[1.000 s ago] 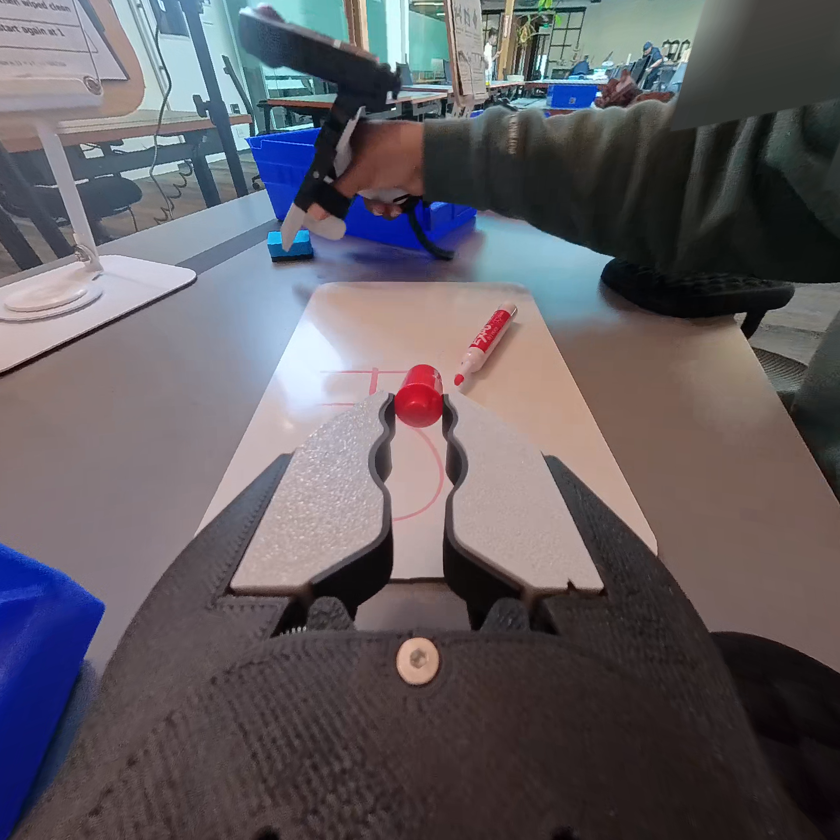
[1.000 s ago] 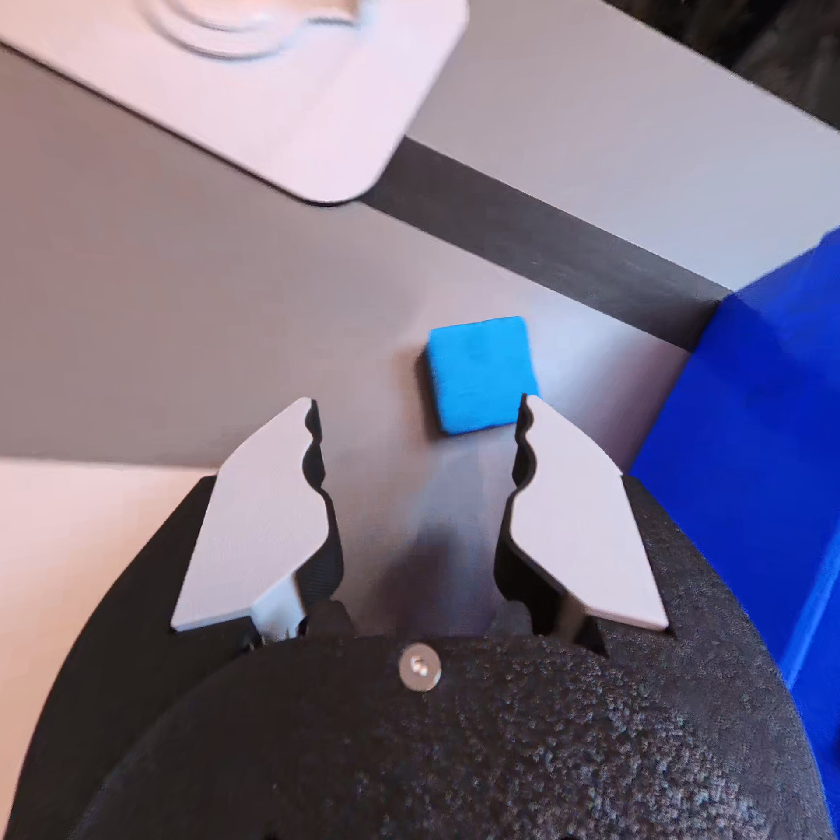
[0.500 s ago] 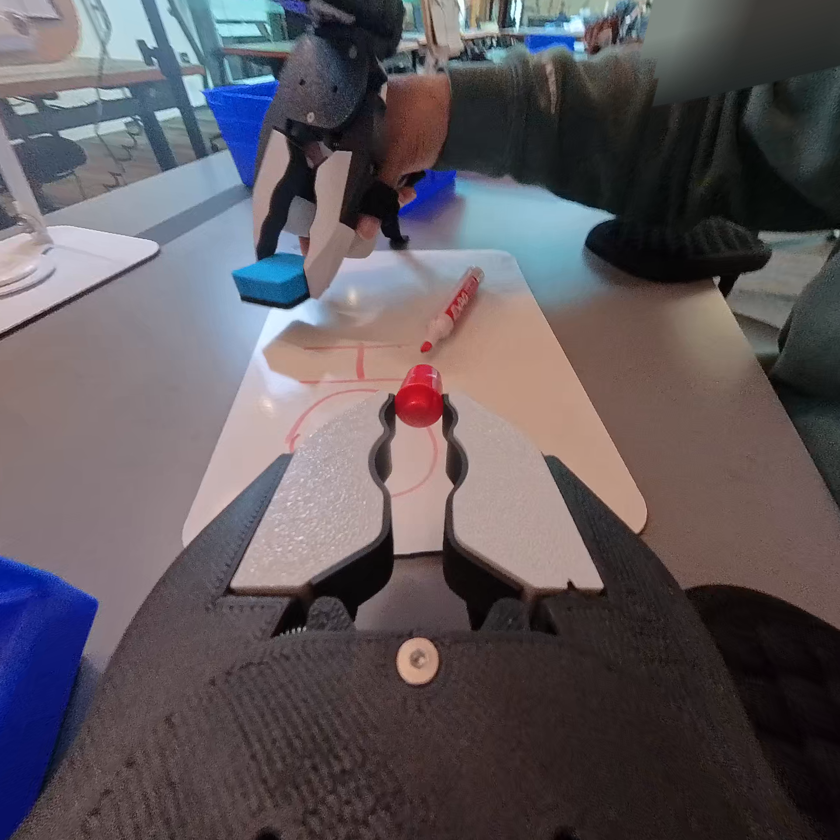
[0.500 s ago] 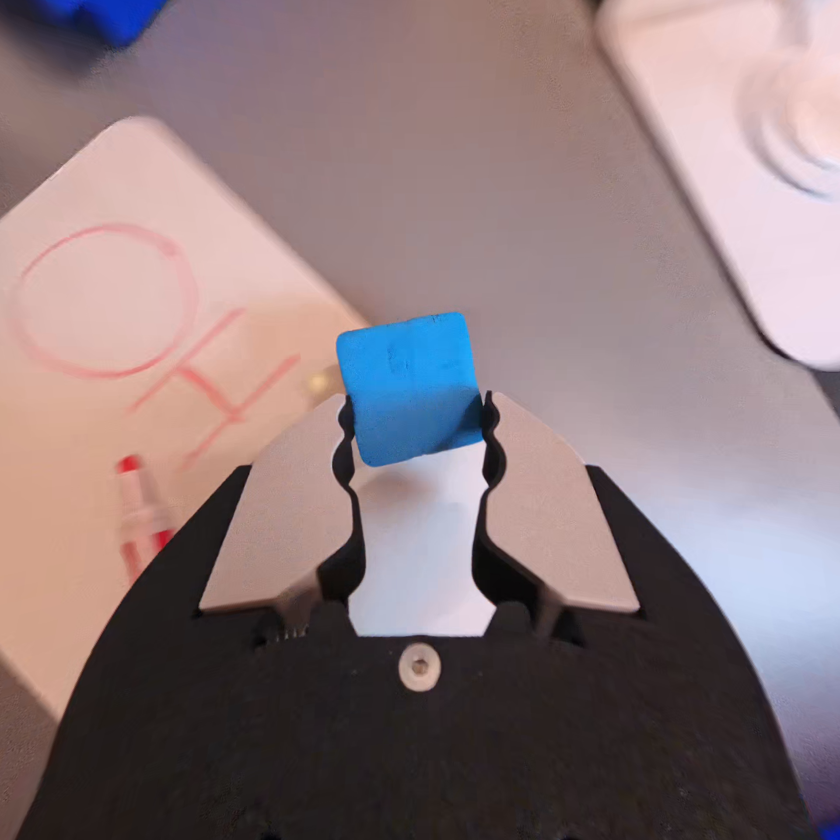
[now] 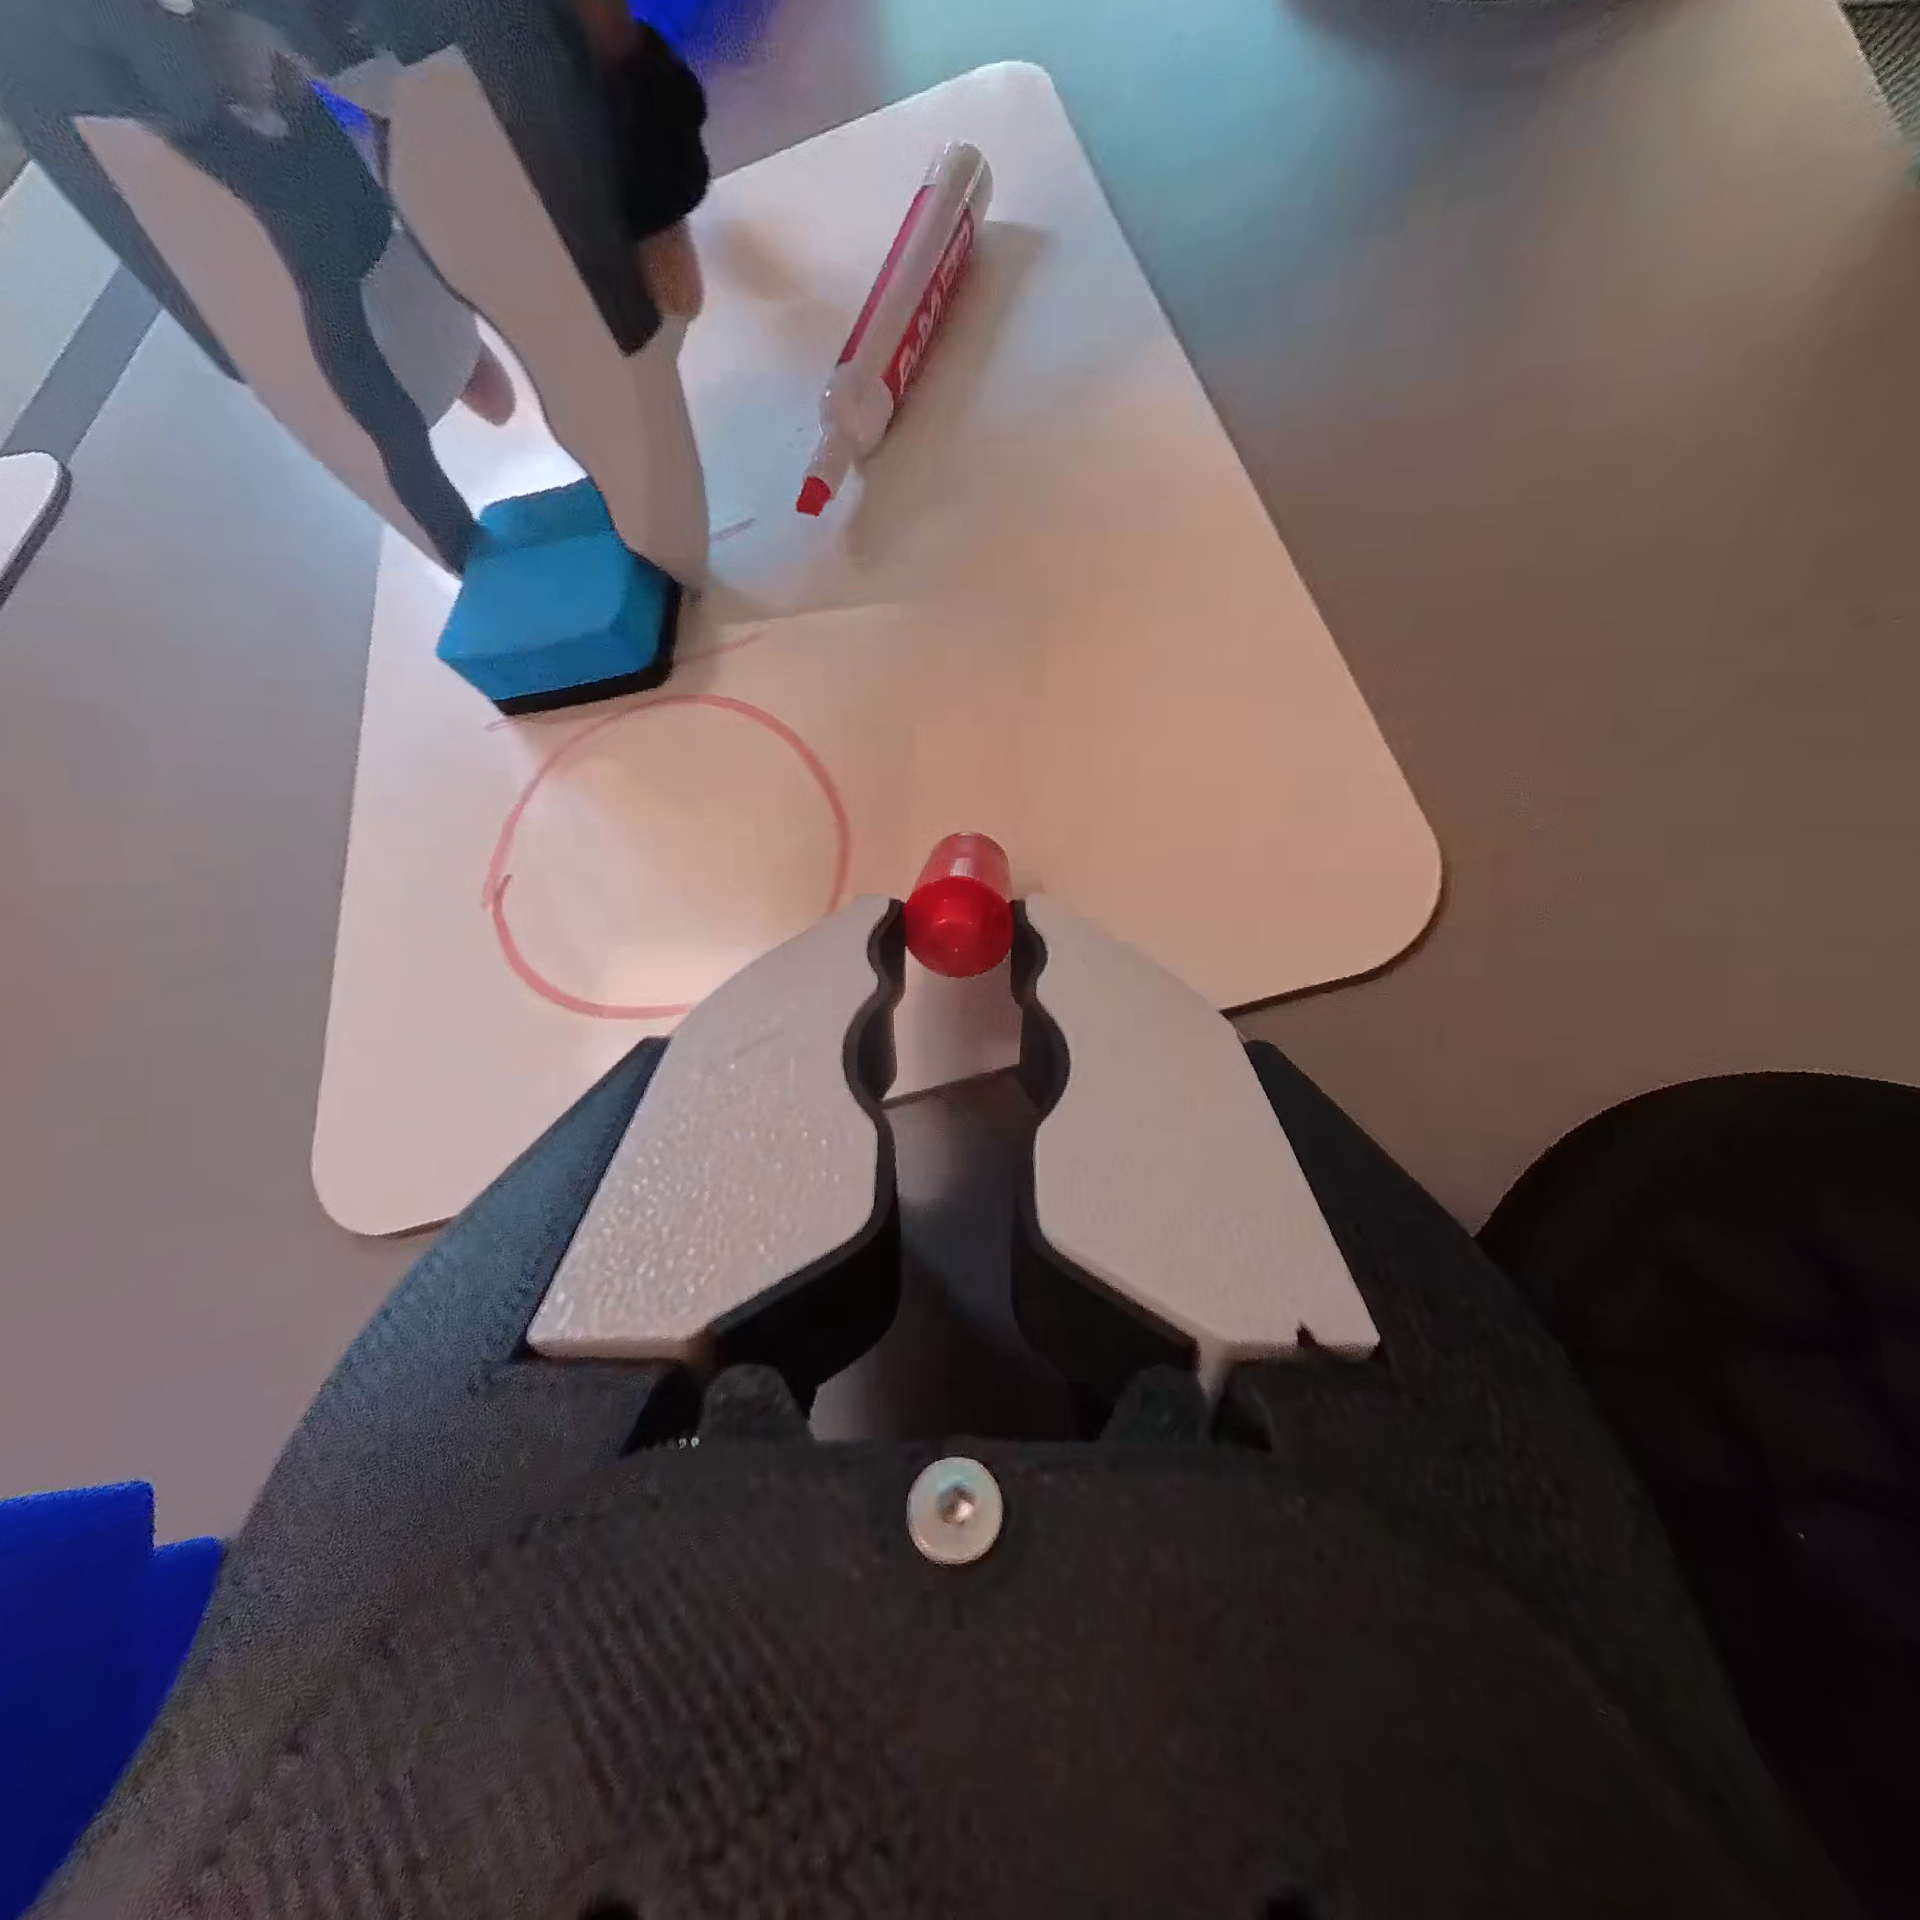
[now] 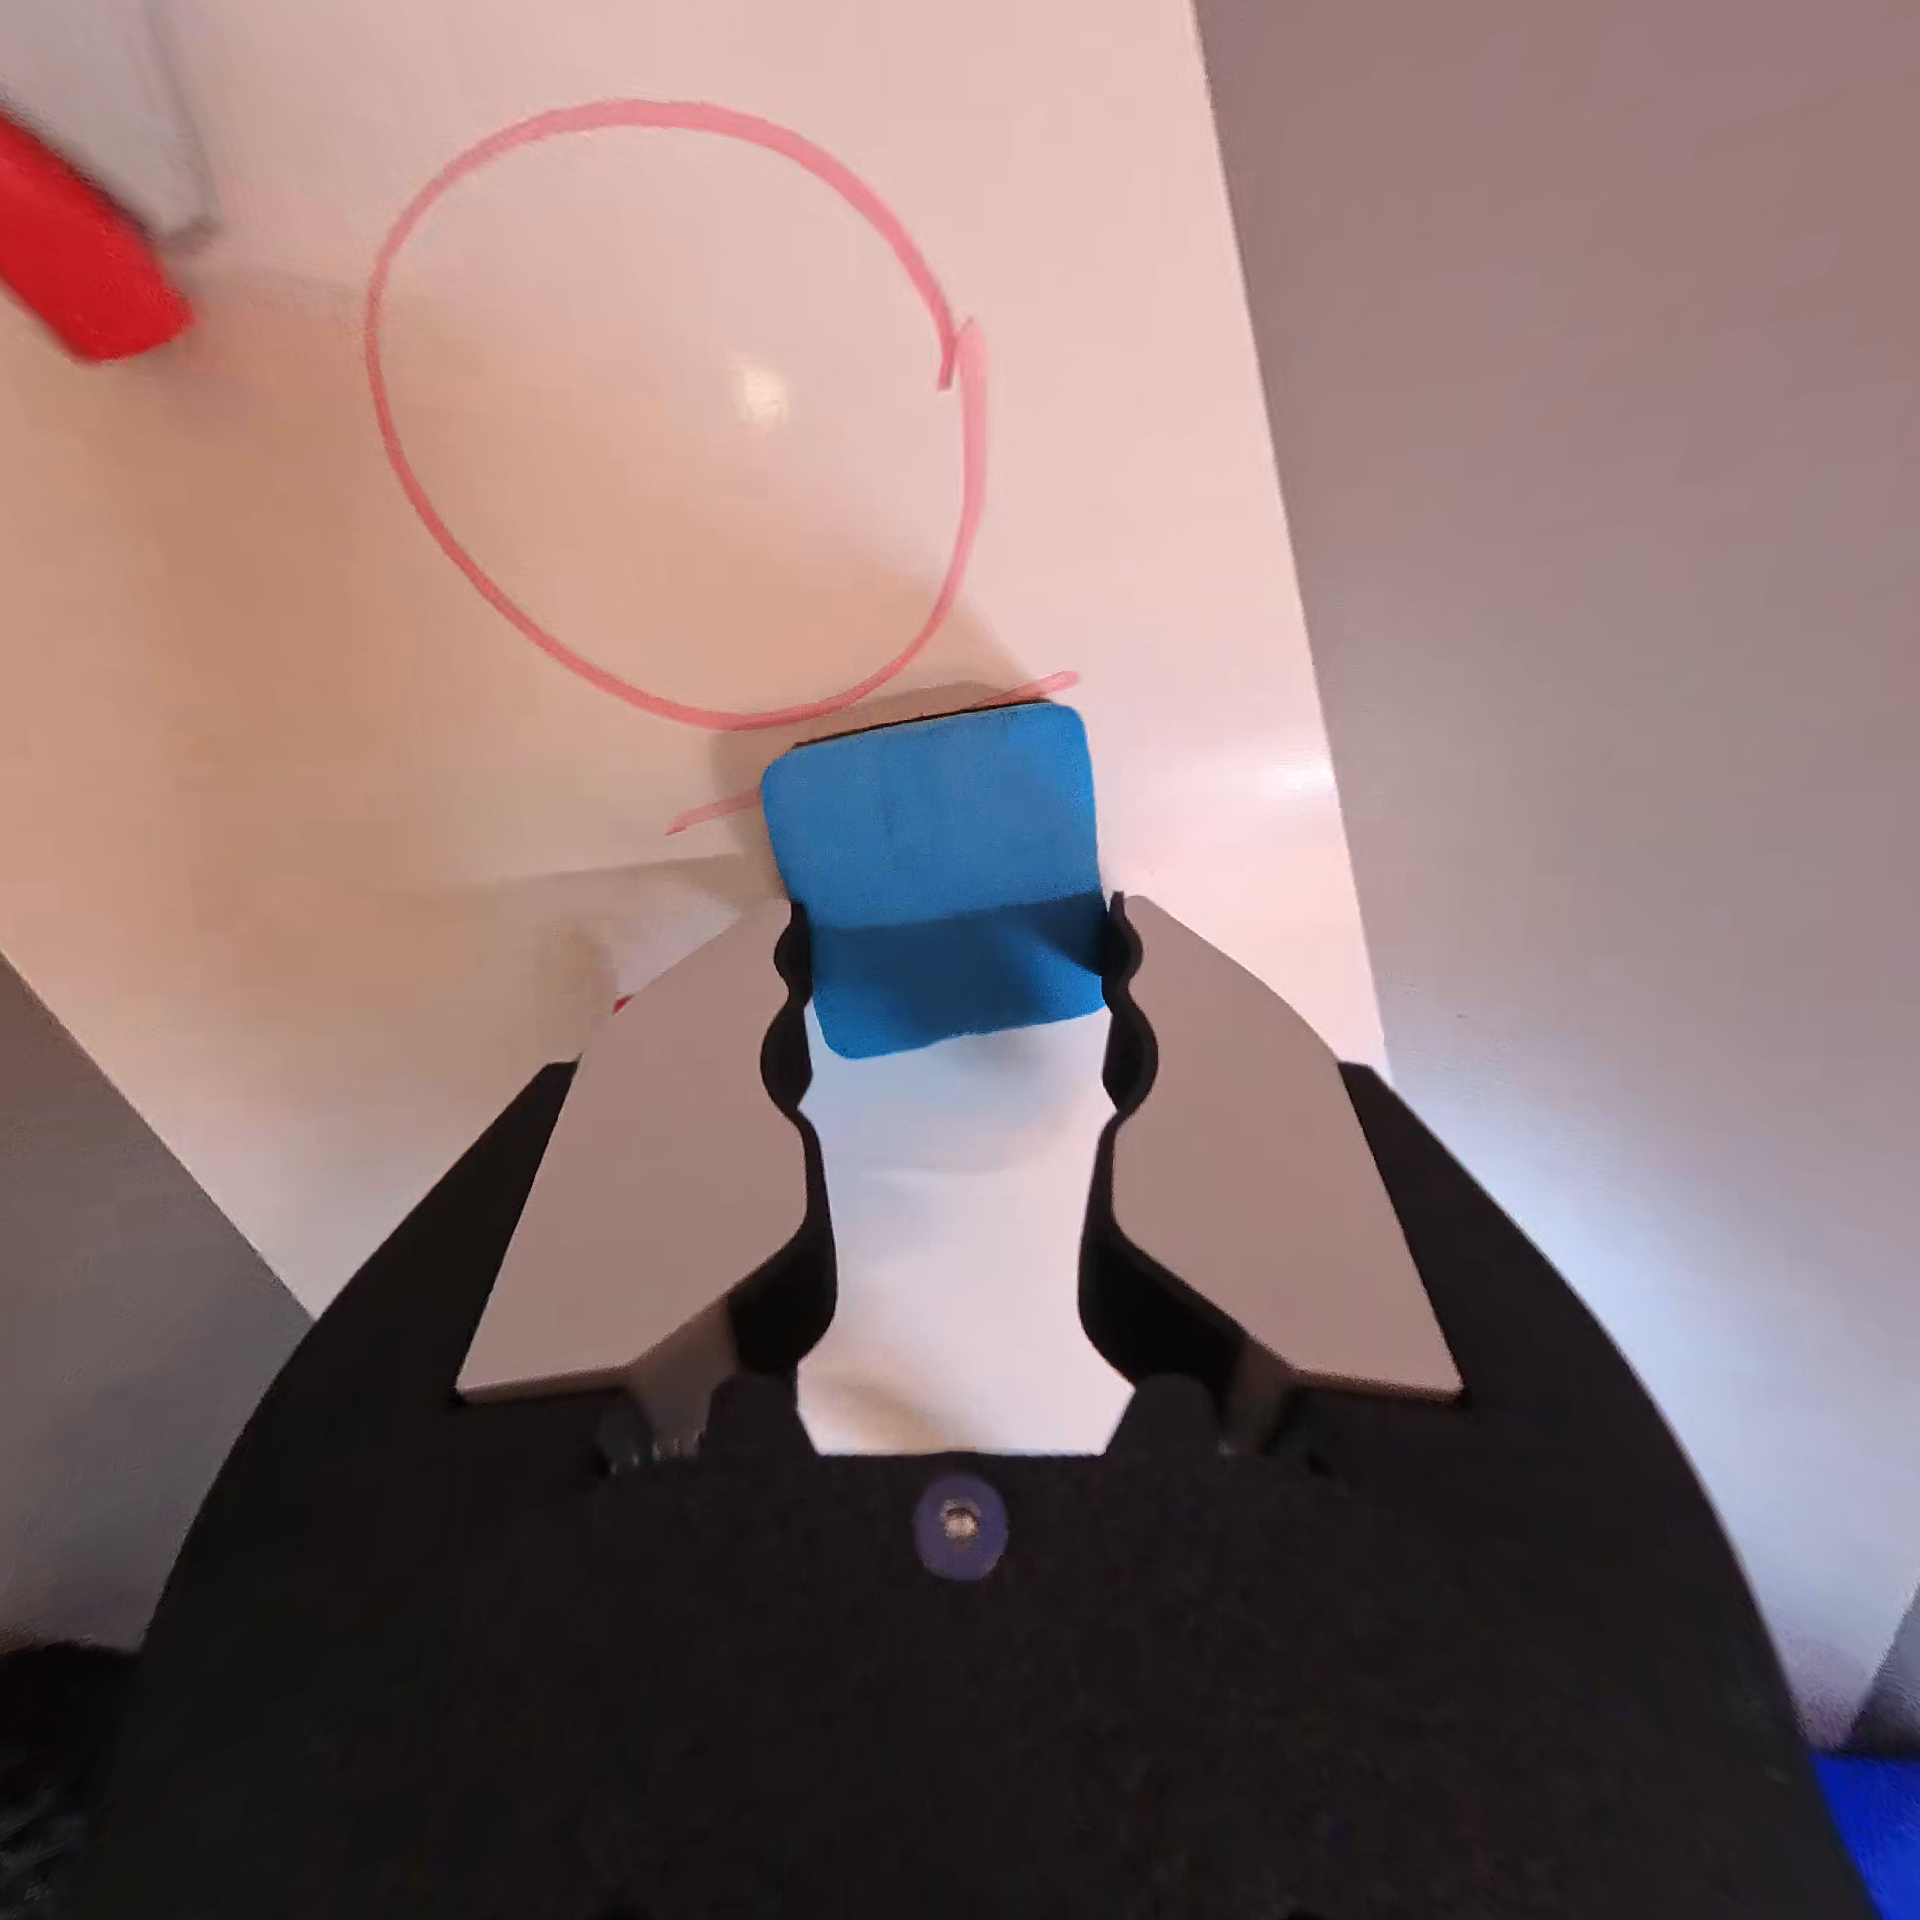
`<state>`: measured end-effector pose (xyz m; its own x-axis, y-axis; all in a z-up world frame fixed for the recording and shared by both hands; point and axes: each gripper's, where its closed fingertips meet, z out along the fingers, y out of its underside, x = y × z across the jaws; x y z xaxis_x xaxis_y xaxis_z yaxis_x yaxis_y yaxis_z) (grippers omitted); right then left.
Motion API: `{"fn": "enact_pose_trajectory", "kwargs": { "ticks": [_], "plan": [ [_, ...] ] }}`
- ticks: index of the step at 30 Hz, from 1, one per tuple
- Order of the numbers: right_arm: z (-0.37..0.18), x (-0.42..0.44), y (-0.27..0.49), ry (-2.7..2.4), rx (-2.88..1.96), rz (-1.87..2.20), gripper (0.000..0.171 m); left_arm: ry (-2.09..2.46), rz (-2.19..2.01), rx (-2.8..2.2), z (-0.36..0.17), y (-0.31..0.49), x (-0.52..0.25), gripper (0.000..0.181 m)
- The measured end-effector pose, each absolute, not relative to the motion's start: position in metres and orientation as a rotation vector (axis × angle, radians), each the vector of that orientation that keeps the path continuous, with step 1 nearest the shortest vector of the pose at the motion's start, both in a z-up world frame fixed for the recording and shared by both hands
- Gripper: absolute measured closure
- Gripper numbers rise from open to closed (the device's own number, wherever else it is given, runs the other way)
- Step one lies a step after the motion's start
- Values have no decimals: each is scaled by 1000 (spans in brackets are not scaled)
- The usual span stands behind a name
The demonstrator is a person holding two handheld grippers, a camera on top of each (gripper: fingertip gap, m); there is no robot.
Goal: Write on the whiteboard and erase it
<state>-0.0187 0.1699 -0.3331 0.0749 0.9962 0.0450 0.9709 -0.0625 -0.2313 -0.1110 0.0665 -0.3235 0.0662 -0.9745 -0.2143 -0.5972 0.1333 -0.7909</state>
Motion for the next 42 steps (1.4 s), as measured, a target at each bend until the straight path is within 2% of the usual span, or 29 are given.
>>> {"fn": "enact_pose_trajectory", "kwargs": {
  "ticks": [4, 9, 11, 12, 14, 19, 23, 28, 35, 42],
  "plan": [
    [-332, -23, 172, -2035, -2105, 134, 113, 1619, -595, -1549, -323, 68, -111, 162],
    [-325, -26, 169, -1991, -2106, 278, 104, 1595, -628, -1557, -320, 69, -112, 162],
    [-323, -29, 169, -1993, -2088, 301, 108, 1608, -618, -1564, -322, 69, -112, 162],
    [-323, -31, 169, -1998, -2074, 299, 117, 1615, -605, -1573, -324, 69, -112, 162],
    [-324, -38, 169, -1994, -2044, 298, 120, 1622, -617, -1600, -326, 68, -113, 162],
    [-325, -35, 141, -2133, -1989, 281, 121, 1624, -598, -1618, -328, 68, -114, 162],
    [-325, -31, 187, -1952, -2121, 213, 121, 1636, -578, -1628, -329, 67, -114, 163],
    [-325, -40, 143, -2127, -1999, 251, 120, 1645, -562, -1627, -330, 67, -114, 162],
    [-324, -30, 181, -1884, -2148, 271, 120, 1650, -559, -1621, -330, 65, -113, 162],
    [-325, -15, 142, -2050, -2089, 203, 120, 1663, -550, -1610, -330, 62, -111, 162]
  ]
}}
